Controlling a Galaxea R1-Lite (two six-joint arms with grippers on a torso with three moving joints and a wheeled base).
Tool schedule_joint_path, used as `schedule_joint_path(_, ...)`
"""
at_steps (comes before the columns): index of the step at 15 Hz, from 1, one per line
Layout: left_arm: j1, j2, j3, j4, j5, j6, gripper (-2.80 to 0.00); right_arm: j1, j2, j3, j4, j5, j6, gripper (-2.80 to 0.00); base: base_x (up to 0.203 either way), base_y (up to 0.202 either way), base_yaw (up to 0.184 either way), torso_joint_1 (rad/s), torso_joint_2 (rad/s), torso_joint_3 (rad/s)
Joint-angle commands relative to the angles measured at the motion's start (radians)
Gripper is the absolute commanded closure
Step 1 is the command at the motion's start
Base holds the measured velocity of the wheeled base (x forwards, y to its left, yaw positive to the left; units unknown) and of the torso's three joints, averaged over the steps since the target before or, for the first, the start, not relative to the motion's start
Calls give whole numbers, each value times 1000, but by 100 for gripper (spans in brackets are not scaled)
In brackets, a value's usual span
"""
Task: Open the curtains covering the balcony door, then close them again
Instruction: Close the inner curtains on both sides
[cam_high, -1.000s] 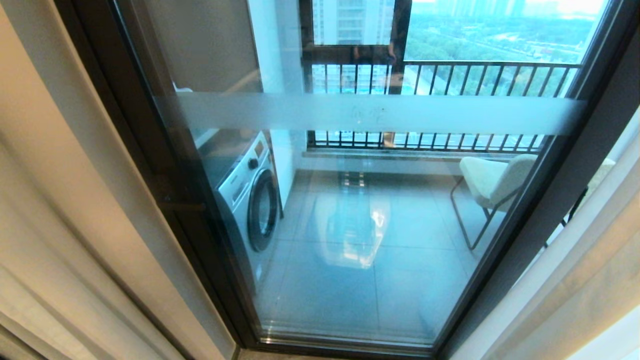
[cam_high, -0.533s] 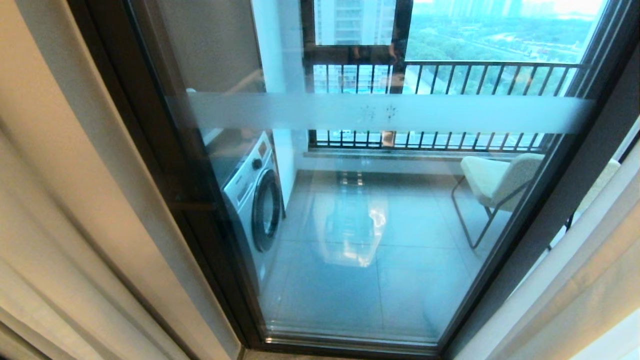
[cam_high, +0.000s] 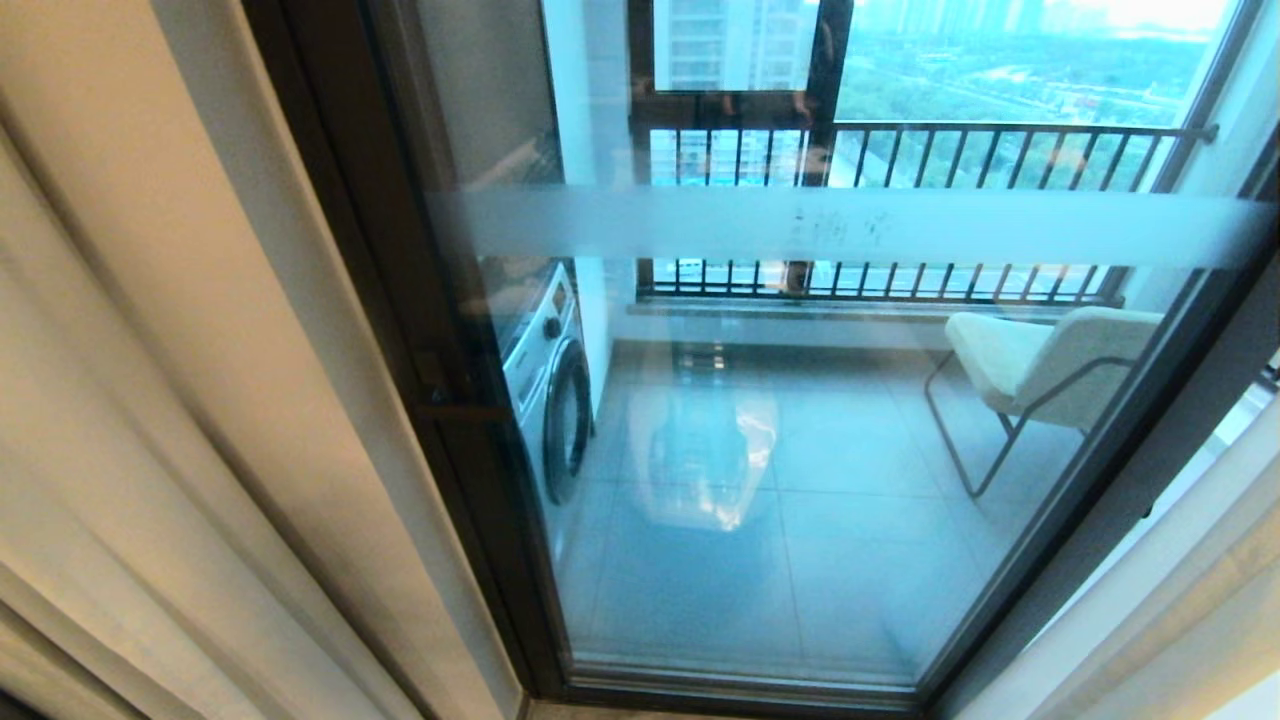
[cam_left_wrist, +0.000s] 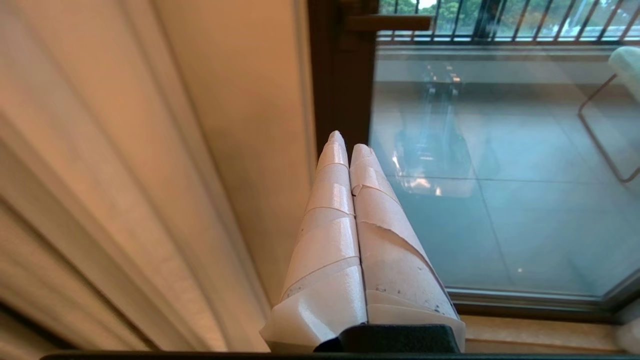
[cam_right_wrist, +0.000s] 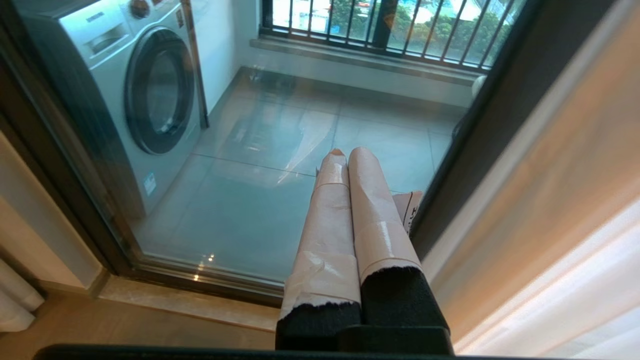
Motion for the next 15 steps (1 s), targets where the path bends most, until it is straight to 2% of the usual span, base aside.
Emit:
schedule_joint_path(1, 0, 1, 0, 0, 0, 0, 0, 0, 0, 0, 0, 1, -1, 0, 0, 173, -2, 2, 4, 5)
schedule_joint_path(3, 0, 1, 0, 0, 0, 0, 0, 0, 0, 0, 0, 1, -1, 0, 0, 111, 3, 1, 3, 2)
schedule_joint_path(9, 0, 1, 0, -1, -6, -1, 0, 0, 0, 0, 0, -1, -6, 0, 0, 0, 0, 0, 0, 0)
schedule_joint_path(11, 0, 1, 0, 0, -9, 16, 0, 0, 0, 0, 0, 1, -1, 0, 0, 0, 0, 0, 0, 0)
schedule_joint_path(13, 0, 1, 0, -15, -8, 74, 0, 0, 0, 0, 0, 1, 0, 0, 0, 0, 0, 0, 0, 0)
schedule_joint_path(15, 0, -1, -4, -55, 4, 80, 0, 0, 0, 0, 0, 1, 0, 0, 0, 0, 0, 0, 0, 0)
